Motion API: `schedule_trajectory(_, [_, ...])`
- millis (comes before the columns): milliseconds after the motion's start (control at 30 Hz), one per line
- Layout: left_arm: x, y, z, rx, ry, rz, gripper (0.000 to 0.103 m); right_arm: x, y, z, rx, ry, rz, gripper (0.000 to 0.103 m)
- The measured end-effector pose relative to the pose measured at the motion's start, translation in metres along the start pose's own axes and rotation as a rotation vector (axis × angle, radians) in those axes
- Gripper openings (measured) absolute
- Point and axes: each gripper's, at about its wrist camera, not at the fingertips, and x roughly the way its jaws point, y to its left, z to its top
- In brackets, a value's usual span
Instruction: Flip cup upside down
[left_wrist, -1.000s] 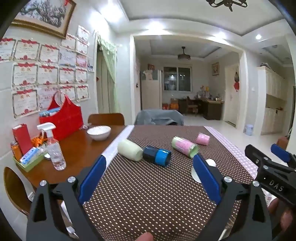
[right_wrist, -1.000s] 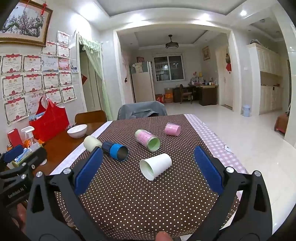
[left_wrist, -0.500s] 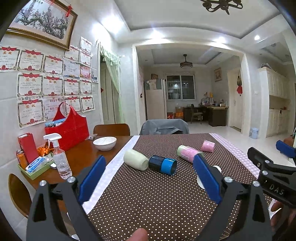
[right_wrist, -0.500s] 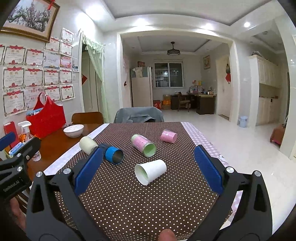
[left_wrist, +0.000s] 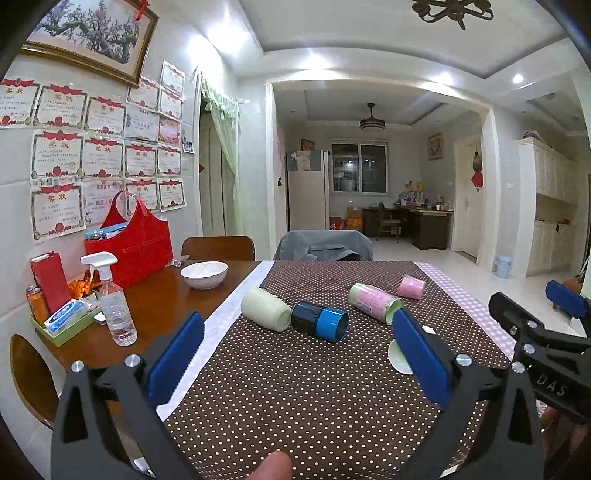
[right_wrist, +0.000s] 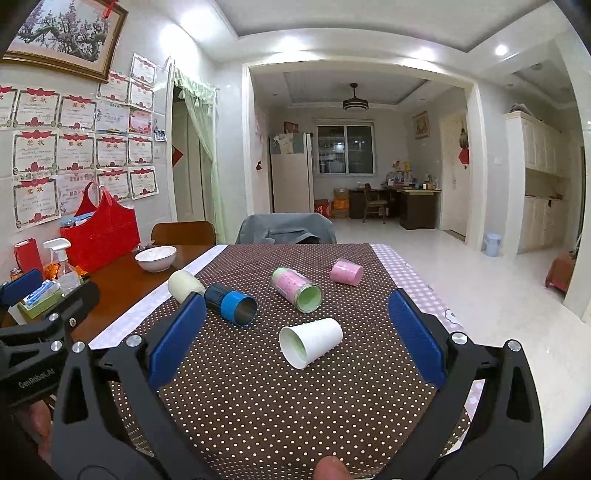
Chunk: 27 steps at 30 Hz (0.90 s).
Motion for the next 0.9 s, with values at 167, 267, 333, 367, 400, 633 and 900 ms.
schedule_trajectory(167, [0.005,0.003,-0.001,0.003,0.007,0.013,0.099,0.005,-0.001,0.0,-0.005,0.001,-0.002,0.097])
schedule_trajectory(267, [0.009,0.005,0.001,-0.004,0.009,0.016,0.099,0.01,-0.002,0.001,-0.006,0.0,-0.003,0.097])
schedule_trajectory(333, [0.012,0.005,0.002,0.002,0.01,0.017,0.099,0.014,-0.002,0.001,-0.001,0.003,-0.002,0.097])
schedule_trajectory(367, [0.013,0.004,0.001,0.004,0.009,0.018,0.099,0.016,-0.002,0.001,0.001,0.005,0.003,0.097])
schedule_trajectory(400, [0.014,0.003,0.001,0.008,0.009,0.021,0.099,0.017,-0.002,0.001,0.0,0.006,0.005,0.097])
schedule_trajectory(633, [0.02,0.006,0.004,-0.002,0.003,0.021,0.099,0.023,0.003,0.004,-0.012,0.004,0.005,0.097])
schedule_trajectory(900, [0.027,0.003,0.004,0.007,0.003,0.011,0.099,0.03,0.006,0.005,-0.016,0.019,0.012,0.097])
